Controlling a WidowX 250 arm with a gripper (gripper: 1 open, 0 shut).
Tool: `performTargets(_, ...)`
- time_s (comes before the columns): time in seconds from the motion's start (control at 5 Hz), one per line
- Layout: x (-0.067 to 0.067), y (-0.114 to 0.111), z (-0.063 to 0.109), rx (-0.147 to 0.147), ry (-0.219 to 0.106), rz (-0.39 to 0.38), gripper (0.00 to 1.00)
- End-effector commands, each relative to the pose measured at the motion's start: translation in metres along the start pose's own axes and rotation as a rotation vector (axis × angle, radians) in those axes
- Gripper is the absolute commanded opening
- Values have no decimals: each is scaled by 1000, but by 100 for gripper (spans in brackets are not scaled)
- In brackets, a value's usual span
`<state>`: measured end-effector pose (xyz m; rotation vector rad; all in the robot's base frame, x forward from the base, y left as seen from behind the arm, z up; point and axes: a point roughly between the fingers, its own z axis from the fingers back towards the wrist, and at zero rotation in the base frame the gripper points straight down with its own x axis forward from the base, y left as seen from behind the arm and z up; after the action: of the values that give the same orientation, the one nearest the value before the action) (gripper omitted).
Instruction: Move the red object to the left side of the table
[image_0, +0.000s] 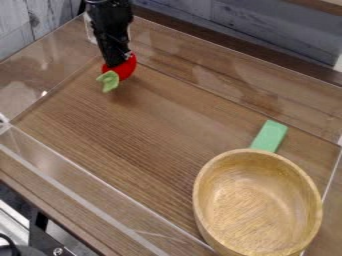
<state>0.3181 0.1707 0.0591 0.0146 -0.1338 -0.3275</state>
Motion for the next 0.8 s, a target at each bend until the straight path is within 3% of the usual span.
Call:
performTargets(0.0, 11, 5, 13, 30, -49, 9, 0)
performTargets(0.2, 15, -1, 8, 10, -48, 25, 0)
performTargets(0.6, -14, 24, 25, 0, -54, 127, 0)
